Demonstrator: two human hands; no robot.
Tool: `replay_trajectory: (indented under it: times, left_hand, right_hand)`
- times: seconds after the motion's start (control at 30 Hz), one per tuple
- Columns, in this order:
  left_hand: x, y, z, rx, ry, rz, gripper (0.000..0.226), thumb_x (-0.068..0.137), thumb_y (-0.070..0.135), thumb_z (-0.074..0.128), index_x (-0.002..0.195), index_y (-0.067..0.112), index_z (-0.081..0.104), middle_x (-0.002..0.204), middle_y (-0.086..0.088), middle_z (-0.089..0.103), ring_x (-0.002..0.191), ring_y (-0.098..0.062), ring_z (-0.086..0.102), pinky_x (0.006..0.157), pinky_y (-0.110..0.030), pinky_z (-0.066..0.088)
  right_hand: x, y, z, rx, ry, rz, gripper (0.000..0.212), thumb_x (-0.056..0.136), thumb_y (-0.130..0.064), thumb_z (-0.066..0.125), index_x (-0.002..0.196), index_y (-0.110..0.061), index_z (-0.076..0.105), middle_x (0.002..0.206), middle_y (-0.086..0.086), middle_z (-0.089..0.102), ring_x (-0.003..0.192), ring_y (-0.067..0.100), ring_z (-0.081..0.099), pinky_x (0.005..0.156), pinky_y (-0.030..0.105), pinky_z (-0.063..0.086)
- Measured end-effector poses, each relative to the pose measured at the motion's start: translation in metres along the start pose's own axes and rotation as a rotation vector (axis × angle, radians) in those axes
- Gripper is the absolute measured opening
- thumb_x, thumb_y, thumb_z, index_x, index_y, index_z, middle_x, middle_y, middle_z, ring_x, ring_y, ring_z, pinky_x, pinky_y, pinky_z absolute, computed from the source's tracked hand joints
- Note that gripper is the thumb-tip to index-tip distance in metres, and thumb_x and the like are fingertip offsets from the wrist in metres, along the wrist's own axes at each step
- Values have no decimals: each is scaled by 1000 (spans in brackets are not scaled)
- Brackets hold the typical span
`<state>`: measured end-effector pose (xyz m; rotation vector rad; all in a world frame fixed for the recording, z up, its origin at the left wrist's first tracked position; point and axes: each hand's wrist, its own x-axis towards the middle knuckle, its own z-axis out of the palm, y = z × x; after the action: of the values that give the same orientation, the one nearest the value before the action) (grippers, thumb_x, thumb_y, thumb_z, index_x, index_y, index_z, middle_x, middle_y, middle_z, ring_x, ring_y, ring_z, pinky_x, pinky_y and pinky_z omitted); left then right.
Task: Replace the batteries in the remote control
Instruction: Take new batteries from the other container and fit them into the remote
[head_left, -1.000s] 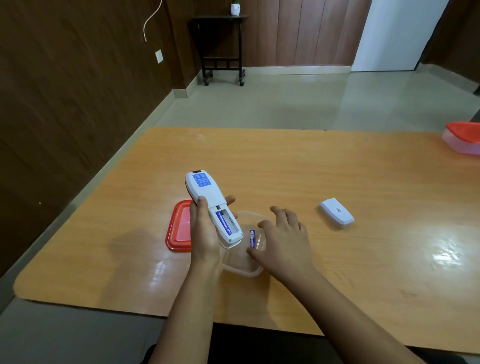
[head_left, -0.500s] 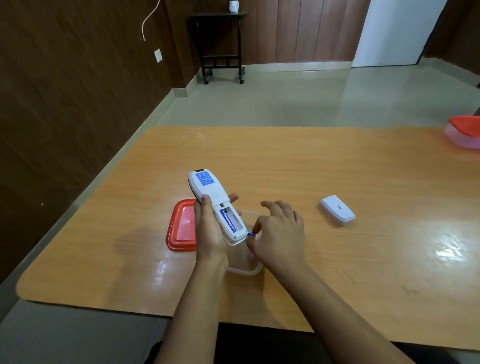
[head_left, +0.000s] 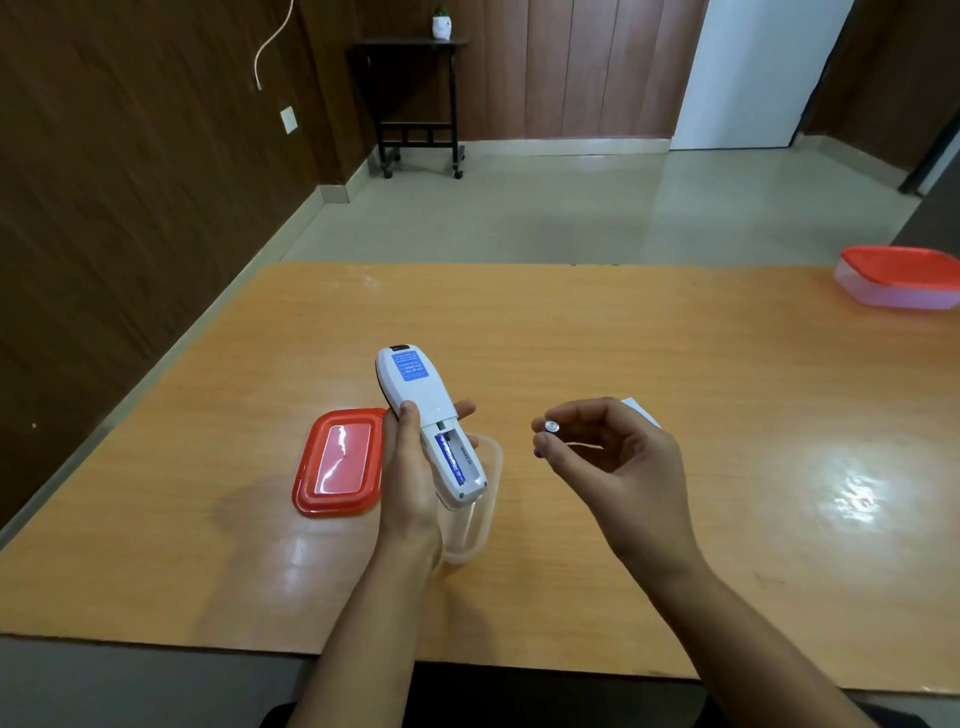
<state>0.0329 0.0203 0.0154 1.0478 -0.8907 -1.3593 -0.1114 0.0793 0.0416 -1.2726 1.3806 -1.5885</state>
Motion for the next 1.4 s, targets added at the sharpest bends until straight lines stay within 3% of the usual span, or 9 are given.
replay_trajectory:
  times: [0.23,0.3,0.5,0.63,0.73,0.87,0.97,1.17,1.4]
  left_hand:
    - [-1,-10,14,-4,-49,-41,37,102,36,27,131,26,48,112,-12,70,75,-20,61,71,-35,53]
    - [-1,-12,17,4,-48,-47,38,102,36,27,132,26,47,113,-12,70,78,-21,60,78,-40,50]
    - [0,-14,25,2,-66,-33,36,102,36,28,130,28,48,108,-10,72,80,-22,60,76,-37,50]
    - [-2,-16,28,-13,-94,-34,34,102,35,28,128,28,49,109,-11,71,76,-19,60,71,-31,50]
    - [-1,-18,29,1,-107,-29,34,102,36,28,127,28,49,110,-11,71,76,-19,61,72,-32,50]
    - [-1,-18,27,13,-124,-35,35,102,35,27,130,29,47,108,-8,72,75,-16,62,69,-27,53]
    - [-1,-19,28,-1,-135,-63,35,102,37,27,129,29,48,109,-8,72,73,-15,63,70,-30,52]
    - [-3,-21,31,22,-144,-85,40,101,38,27,133,25,47,109,-7,72,94,-25,69,88,-49,52]
    - [-3,-26,31,12,-192,-144,45,100,41,27,135,20,47,104,-1,74,92,-21,71,70,-33,55]
  right_hand:
    - [-6,-7,-13,-66,21,-103,15,76,-4,76,86,-14,69,86,-1,74,89,17,70,80,30,56]
    - [-4,-11,-14,120,34,54,12,79,-3,73,88,-9,68,86,7,75,83,18,71,75,26,56]
    - [9,-12,-24,1104,32,903,9,75,-7,69,79,1,72,90,11,74,69,13,73,58,19,59]
    - [11,-2,-25,1289,114,969,36,73,-2,69,108,1,62,94,14,72,66,16,73,52,20,58]
    - [11,2,-25,1294,137,967,38,73,-2,69,110,1,61,90,14,73,63,17,72,50,20,57]
    - [11,3,-28,1148,105,934,26,72,-6,71,95,1,64,84,11,73,63,16,71,57,19,59]
    - [11,4,-25,884,-7,801,28,82,-5,66,109,-3,60,92,13,74,69,17,71,64,21,60]
    - [2,6,-13,-59,-133,222,17,82,-8,70,94,-21,67,91,-6,74,69,7,65,63,21,52]
    - [0,24,-3,-430,-35,-330,12,77,-1,73,83,-12,73,83,-2,65,81,-2,62,68,17,52]
